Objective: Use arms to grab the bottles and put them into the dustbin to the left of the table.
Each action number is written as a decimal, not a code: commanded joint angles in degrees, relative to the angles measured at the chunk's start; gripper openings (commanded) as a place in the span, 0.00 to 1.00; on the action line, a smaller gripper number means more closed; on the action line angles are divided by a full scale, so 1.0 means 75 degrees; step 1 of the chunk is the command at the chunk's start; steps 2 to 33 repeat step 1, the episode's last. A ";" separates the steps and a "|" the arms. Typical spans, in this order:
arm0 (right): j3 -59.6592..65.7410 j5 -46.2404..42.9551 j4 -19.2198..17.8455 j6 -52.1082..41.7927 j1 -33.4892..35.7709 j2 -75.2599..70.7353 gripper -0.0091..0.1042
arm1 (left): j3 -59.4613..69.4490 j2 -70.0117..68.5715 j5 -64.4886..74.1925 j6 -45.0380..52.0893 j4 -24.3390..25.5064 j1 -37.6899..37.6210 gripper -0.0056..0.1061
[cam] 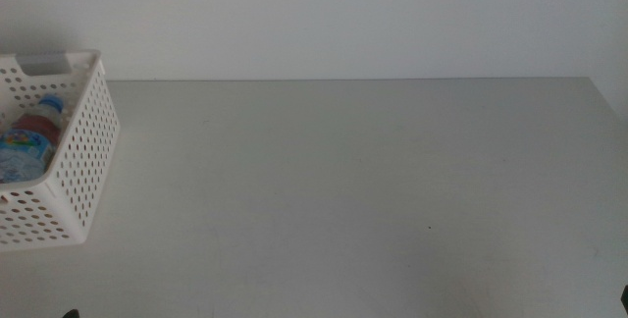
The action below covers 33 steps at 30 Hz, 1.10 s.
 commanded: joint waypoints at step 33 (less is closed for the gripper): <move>-0.0076 -0.0535 -0.0039 -0.0093 -0.0057 0.0061 0.68 | 0.0027 -0.0162 -0.0544 -0.0108 -0.0011 -0.0029 0.87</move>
